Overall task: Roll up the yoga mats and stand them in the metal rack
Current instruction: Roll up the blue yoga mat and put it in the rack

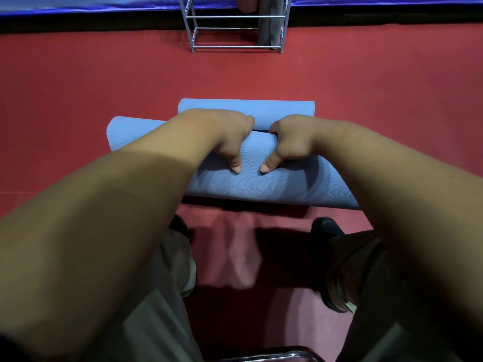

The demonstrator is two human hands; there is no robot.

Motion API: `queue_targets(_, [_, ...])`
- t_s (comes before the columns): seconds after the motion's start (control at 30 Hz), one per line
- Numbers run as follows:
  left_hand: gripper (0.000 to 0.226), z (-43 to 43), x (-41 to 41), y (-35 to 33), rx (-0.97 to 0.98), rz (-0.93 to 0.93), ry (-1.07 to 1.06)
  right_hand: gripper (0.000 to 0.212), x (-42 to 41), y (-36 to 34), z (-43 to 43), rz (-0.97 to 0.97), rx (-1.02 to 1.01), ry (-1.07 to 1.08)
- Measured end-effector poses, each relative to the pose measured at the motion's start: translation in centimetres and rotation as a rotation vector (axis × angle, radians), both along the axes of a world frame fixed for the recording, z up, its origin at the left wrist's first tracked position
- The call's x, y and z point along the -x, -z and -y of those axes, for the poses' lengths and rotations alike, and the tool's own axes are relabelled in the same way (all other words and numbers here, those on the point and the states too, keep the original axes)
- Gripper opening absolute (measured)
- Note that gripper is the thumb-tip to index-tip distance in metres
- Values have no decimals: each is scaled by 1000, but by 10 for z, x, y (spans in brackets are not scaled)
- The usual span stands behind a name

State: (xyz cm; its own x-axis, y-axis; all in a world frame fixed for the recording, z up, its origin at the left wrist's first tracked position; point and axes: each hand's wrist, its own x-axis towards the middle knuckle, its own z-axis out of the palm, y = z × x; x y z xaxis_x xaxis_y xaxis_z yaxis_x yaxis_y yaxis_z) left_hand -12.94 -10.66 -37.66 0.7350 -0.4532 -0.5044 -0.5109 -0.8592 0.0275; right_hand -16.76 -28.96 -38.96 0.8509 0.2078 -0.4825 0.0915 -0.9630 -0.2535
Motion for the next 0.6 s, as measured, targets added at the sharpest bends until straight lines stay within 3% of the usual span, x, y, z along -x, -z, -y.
queue_targets(0.23, [67,-10,-9,2,9,-112,-11,104,-1,5,-4,21,3,-22])
queue_targets(0.37, [72,-9,-9,1,-29,-140,-40,88,-3,3,-4,23,2,-36])
queue_targets(0.5, [114,-6,-10,4,-113,-117,-55,66,-4,6,-5,34,17,-36])
queue_targets(0.6, [106,-6,-11,6,-70,-43,-45,63,-5,5,-5,40,12,-31])
